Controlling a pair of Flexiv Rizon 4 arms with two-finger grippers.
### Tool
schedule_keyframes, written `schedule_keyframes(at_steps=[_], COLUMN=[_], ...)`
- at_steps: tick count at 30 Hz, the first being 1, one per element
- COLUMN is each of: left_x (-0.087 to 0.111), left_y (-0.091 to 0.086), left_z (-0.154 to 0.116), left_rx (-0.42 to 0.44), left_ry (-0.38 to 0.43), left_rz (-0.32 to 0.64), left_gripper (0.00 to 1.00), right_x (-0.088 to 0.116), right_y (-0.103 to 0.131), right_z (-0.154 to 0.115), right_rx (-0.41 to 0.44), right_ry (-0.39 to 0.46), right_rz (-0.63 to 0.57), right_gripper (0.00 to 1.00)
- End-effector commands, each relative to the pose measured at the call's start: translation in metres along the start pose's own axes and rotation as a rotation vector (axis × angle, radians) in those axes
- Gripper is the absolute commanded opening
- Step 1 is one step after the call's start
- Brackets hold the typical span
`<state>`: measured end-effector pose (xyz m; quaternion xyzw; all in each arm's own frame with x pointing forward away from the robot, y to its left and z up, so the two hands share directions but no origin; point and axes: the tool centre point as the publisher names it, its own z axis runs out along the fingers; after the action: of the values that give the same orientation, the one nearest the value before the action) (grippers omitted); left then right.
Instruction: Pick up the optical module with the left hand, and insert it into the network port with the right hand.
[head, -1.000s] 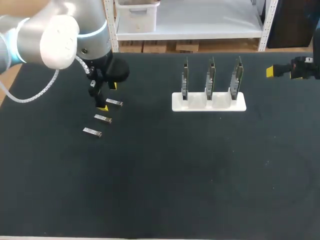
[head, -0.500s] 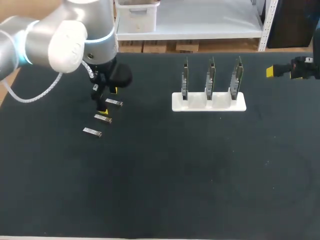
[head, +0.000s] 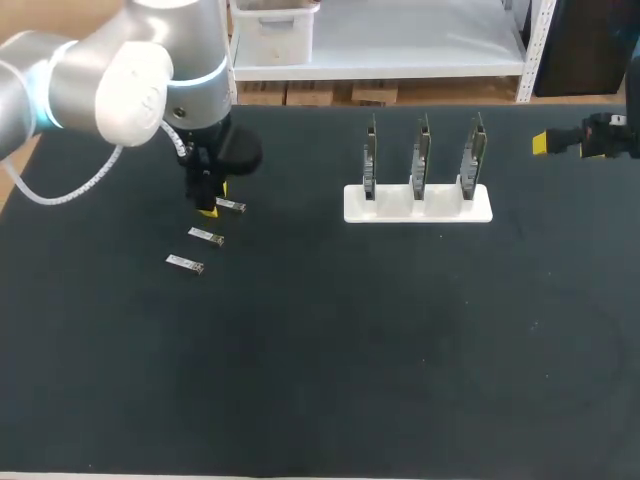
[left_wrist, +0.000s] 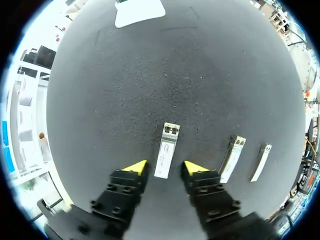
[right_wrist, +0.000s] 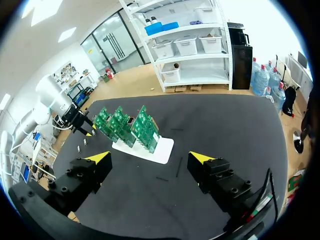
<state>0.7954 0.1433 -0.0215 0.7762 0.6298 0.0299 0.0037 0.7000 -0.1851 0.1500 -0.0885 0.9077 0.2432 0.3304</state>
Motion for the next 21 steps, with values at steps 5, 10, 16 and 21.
schedule_keyframes(at_steps=[5, 10, 16, 21], left_x=[0.002, 0.004, 0.005, 0.015], left_y=[-0.001, -0.001, 0.012, 0.029], left_z=[0.004, 0.002, -0.016, -0.041], left_rx=[0.000, -0.021, -0.061, -0.146], left_ry=[0.003, -0.016, -0.153, -0.296], left_rz=[-0.004, -0.035, -0.229, -0.464], left_gripper=[0.00, 0.00, 0.00, 0.00], right_x=[0.000, 0.000, 0.000, 0.000], right_y=[0.000, 0.000, 0.000, 0.000], right_z=[0.000, 0.000, 0.000, 0.000], right_rx=[0.000, 0.000, 0.000, 0.000], right_ry=[0.000, 0.000, 0.000, 0.000], right_rz=[0.000, 0.000, 0.000, 0.000], right_gripper=[1.00, 1.00, 1.00, 1.00])
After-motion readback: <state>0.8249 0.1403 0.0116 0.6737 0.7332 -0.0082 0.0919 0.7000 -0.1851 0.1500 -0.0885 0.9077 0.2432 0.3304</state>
